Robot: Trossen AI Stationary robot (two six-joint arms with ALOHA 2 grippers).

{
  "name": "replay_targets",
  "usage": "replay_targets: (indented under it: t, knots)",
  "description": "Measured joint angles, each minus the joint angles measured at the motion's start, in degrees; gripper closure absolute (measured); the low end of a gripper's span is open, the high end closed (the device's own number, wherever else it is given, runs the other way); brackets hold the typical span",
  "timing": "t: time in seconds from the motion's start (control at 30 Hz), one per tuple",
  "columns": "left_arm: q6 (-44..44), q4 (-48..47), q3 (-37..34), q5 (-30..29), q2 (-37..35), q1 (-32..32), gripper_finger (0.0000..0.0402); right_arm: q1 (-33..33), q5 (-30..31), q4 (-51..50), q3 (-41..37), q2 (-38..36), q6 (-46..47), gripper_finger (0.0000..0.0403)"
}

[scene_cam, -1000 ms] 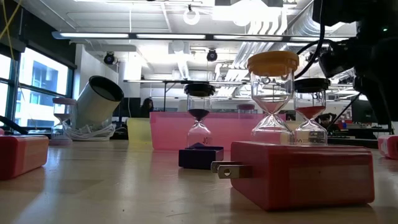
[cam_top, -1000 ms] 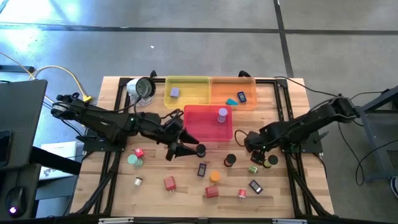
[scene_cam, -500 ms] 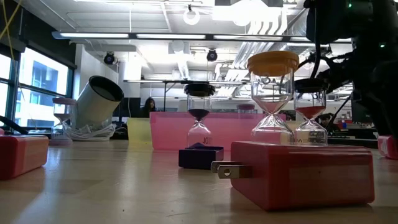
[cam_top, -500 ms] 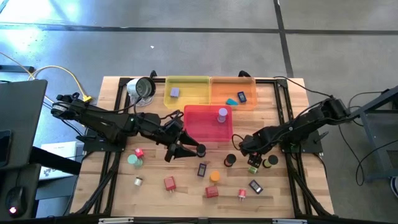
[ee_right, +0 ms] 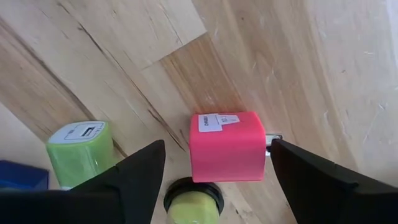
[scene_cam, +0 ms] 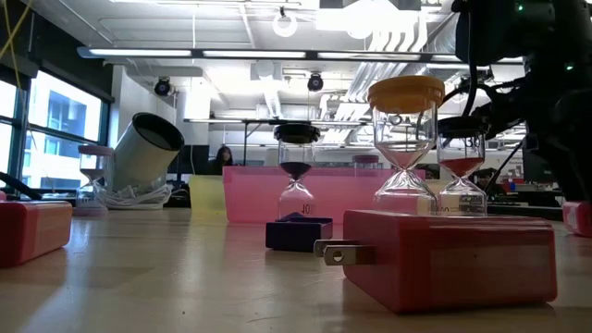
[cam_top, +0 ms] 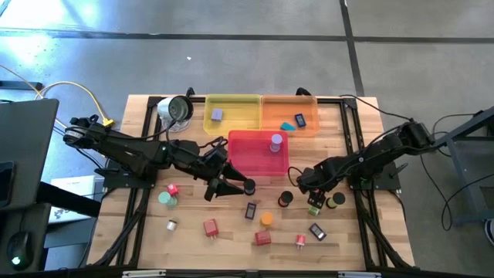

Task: Pick & Place Office items
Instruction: Put the right pink charger adapter into the yellow bin

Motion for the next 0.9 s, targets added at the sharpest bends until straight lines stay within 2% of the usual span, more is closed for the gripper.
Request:
replay_targets:
  t: [0.27,0.9]
  knots:
    - [0.0,0.0,0.0,0.0,0.0,0.0,0.0109,0.0,0.9,0.1,-0.2,0.0,0.0,0.0165]
    - [0.0,0.0,0.0,0.0,0.0,0.0,0.0109,-0.2,-0.3,1.2,-3.3,-0.2,0.2,0.0178]
